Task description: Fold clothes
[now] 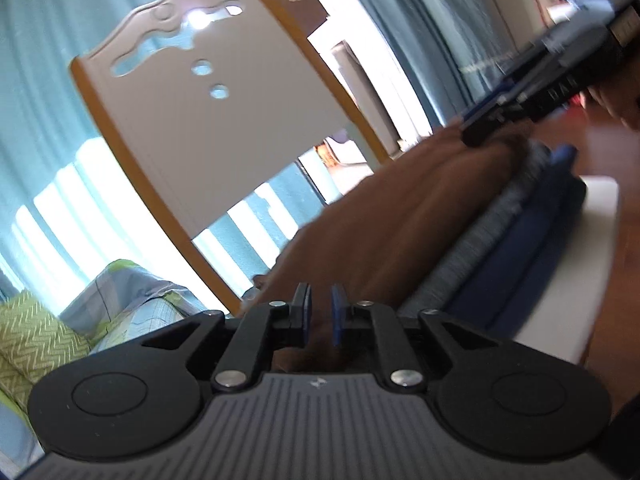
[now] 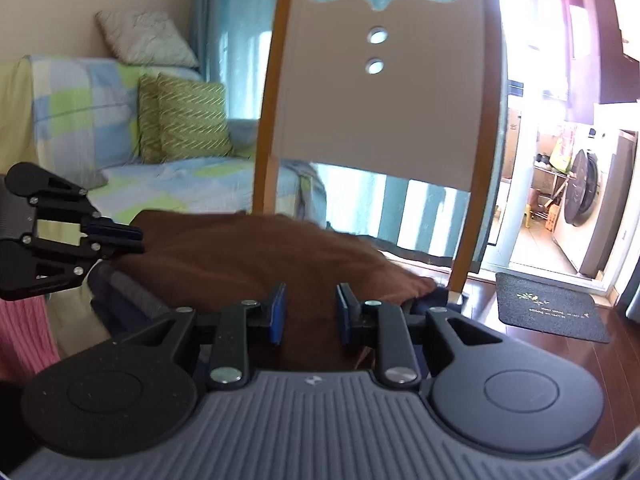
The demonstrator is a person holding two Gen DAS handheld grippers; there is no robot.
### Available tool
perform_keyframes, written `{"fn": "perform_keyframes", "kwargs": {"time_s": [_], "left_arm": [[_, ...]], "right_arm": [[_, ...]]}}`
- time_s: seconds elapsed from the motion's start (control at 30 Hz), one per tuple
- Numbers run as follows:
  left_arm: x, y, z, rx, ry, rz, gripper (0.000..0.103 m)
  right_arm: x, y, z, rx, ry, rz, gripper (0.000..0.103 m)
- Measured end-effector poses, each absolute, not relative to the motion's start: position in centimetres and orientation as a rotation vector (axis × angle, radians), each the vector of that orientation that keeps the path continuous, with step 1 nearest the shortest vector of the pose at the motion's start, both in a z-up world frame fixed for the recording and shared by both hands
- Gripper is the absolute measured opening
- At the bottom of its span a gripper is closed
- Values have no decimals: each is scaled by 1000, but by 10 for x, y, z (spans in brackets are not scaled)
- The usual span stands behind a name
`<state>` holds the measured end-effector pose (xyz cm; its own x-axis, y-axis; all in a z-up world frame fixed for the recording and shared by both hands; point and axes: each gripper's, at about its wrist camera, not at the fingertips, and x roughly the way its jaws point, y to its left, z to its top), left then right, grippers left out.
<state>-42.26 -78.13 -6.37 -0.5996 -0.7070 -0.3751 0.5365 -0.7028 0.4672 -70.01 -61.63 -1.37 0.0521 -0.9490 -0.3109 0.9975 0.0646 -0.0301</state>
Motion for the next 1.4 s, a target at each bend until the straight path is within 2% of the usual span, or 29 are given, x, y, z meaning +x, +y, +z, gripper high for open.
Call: {"fn": "perform_keyframes", "kwargs": {"time_s": [0.13,0.2,0.33,0.4,0.47,0.53,0.57,0.63,0.67,0.73,0.77,0.8,0.87,0.93,1.4], "left_arm": [[-426,-806,-71,767,-282,-2249,15],[-426,-805,-78,782,-284,-2251,15],[-421,-798,-75,772,-289,-2241,14],[-415,-795,-69,758,-274,-2228,23],[-408,-789,-60,749,-249,-2211,37],[-399,-779,-51,724,-186,-2183,49],[-393,-772,-46,708,-140,-2163,58],[-383,-760,-41,674,-49,-2137,70],[-379,-754,-40,660,-11,-2127,73],[-373,-743,-40,645,60,-2110,76],[-369,-737,-39,635,107,-2102,80],[-367,-733,-38,627,136,-2095,82],[-362,-724,-35,611,223,-2087,93],[-357,-716,-33,586,269,-2089,102],[-350,-664,-33,599,327,-2062,102]], "right_arm": [[-719,-635,-21,314,254,-1555,22],[-741,-634,-33,415,200,-1589,35],[-743,-629,-35,389,225,-1591,35],[-742,-622,-24,364,209,-1614,34],[-741,-613,-15,347,194,-1636,35],[-737,-603,-7,334,194,-1652,41],[-733,-592,-4,330,189,-1663,49],[-724,-569,-2,340,178,-1684,63],[-722,-563,-3,347,169,-1691,69],[-711,-539,-5,387,140,-1698,72],[-707,-532,-7,400,138,-1703,77],[-703,-526,-8,412,136,-1707,87],[-688,-507,-15,458,136,-1723,99],[-675,-496,-21,481,143,-1720,101],[-643,-461,-23,519,217,-1747,102]]}}
